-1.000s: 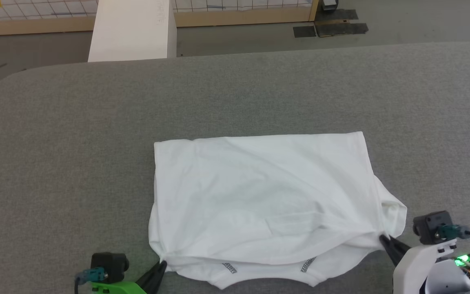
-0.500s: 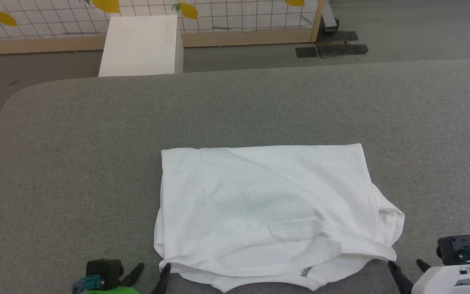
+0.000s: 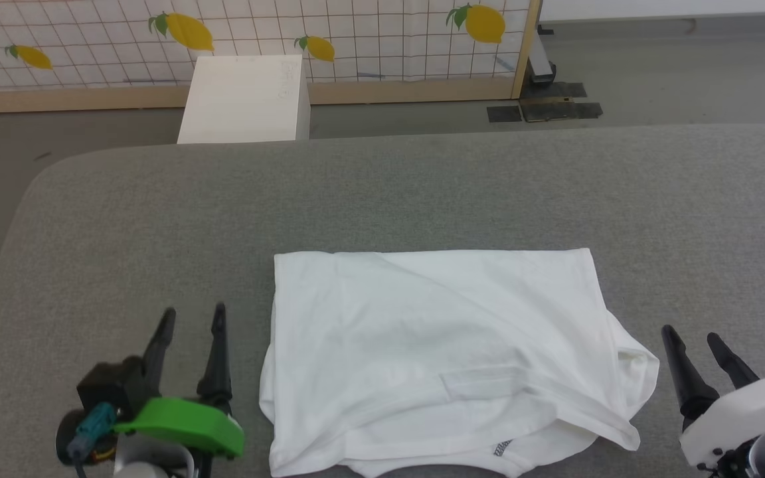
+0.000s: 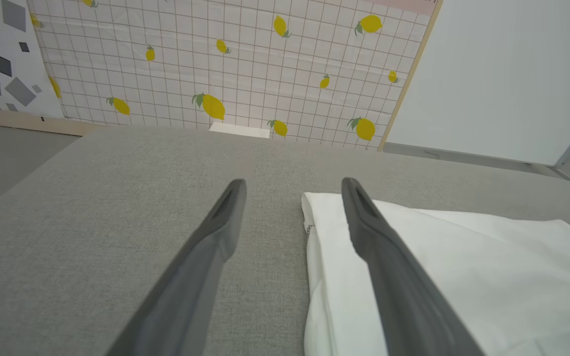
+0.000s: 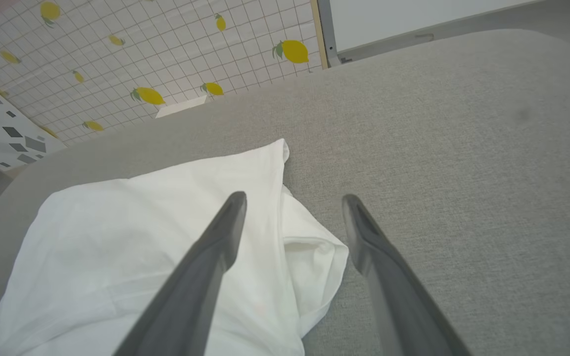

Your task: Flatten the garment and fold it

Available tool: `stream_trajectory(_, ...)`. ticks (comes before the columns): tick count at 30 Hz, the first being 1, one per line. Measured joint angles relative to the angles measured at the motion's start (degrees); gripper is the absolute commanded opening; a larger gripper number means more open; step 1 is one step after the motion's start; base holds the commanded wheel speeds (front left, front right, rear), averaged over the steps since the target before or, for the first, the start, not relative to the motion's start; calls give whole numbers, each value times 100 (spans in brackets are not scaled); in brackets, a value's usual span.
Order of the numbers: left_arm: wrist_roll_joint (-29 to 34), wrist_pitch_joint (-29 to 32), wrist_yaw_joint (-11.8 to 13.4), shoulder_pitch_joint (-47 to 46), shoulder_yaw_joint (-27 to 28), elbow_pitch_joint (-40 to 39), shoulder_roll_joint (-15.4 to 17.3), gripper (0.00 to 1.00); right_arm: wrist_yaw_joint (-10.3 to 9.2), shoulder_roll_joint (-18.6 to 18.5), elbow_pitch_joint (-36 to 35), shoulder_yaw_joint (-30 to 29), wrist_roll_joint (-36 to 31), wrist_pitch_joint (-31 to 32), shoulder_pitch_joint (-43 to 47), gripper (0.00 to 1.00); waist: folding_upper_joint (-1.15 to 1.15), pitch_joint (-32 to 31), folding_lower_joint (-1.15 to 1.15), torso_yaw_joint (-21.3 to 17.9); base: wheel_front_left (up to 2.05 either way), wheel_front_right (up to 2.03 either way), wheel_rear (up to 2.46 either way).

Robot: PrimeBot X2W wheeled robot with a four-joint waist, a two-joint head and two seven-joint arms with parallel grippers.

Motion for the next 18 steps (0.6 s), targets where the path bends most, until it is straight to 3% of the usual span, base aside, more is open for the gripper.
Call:
stream_trajectory(9, 887, -51, 143, -453, 748, -74, -545, 100, -1, 5, 1633, -391, 854, 875, -978, 100, 0, 86, 0, 18, 0, 0, 0)
stream_trajectory(18, 1256, -52, -113, -449, 1073, 25, -917, 100, -1, 10, 2575, -536, 372, 1550, -1893, 100, 0, 301, 0, 91, 0, 0, 0)
